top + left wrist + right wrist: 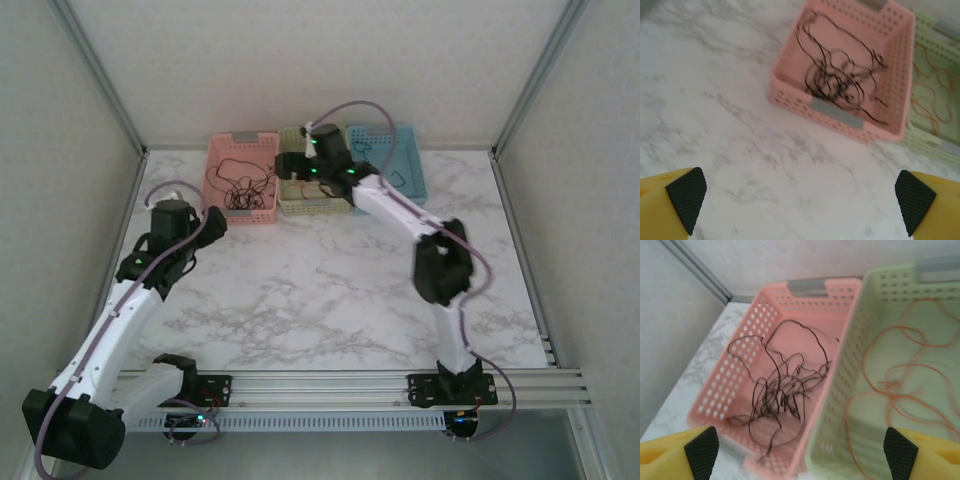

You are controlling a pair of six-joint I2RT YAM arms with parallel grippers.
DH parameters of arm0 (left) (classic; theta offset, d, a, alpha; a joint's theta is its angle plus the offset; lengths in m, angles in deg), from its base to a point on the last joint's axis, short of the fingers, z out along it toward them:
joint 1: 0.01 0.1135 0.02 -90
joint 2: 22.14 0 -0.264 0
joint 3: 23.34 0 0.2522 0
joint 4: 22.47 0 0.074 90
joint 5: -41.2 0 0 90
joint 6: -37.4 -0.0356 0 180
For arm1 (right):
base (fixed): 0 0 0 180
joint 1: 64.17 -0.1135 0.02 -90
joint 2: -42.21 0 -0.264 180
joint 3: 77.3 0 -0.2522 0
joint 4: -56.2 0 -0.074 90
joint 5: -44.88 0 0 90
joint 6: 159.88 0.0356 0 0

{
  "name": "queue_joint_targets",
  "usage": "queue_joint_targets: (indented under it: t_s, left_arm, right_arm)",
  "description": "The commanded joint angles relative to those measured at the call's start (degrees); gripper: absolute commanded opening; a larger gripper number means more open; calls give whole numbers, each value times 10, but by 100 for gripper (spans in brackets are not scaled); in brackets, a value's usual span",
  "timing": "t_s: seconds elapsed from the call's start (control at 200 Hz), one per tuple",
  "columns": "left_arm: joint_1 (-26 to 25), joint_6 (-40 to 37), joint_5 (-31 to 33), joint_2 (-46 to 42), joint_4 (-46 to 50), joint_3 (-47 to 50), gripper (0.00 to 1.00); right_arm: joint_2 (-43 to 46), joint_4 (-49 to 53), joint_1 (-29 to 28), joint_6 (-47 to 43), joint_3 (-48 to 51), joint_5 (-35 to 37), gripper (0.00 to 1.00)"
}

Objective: Untangle the cables

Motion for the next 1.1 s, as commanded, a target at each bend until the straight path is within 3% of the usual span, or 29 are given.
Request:
queue_joint_targets:
  t_s: [0.0, 0.065, 0.165, 0.415, 0.496, 0.546, 0.621, 0.681, 0.751, 0.871, 0.921, 1.011, 1.061, 1.096]
  left_arm:
    - [-64, -72, 190, -39, -158, 81, 100]
    - [-89, -124, 237, -64, -271, 164, 100]
    - [-90, -188, 224, -64, -415, 265, 100]
    - [-68, -291, 202, 10, -547, 306, 99]
    - [-25, -282, 160, 51, -597, 329, 99]
    - [-2, -274, 140, 87, -633, 340, 99]
    - [12, -290, 129, 143, -692, 342, 98]
    - [27, -291, 93, 170, -732, 341, 98]
    - [37, -303, 67, 209, -766, 331, 98]
    - [64, -290, 33, 290, -793, 303, 98]
    - [77, -282, 5, 290, -770, 295, 97]
    - [83, -285, -21, 321, -793, 291, 97]
    - [85, -283, -27, 317, -779, 289, 100]
    - [88, -282, -30, 321, -779, 286, 100]
  right_arm:
    - [202, -139, 2, -87, 227, 101, 92]
    - [289, -146, 10, -112, 337, 164, 94]
    - [394, -161, 46, -113, 479, 203, 95]
    - [516, -211, 152, -111, 699, 322, 94]
    - [499, -279, 185, -126, 739, 340, 94]
    - [491, -254, 206, -106, 726, 339, 93]
    - [469, -347, 219, -135, 751, 336, 93]
    - [408, -445, 238, -163, 784, 342, 91]
    - [346, -475, 260, -150, 779, 363, 90]
    - [285, -619, 280, -186, 810, 301, 84]
    - [289, -582, 276, -192, 800, 271, 78]
    - [280, -634, 282, -201, 824, 231, 75]
    - [230, -699, 288, -205, 822, 238, 76]
    - [243, -616, 289, -195, 799, 229, 77]
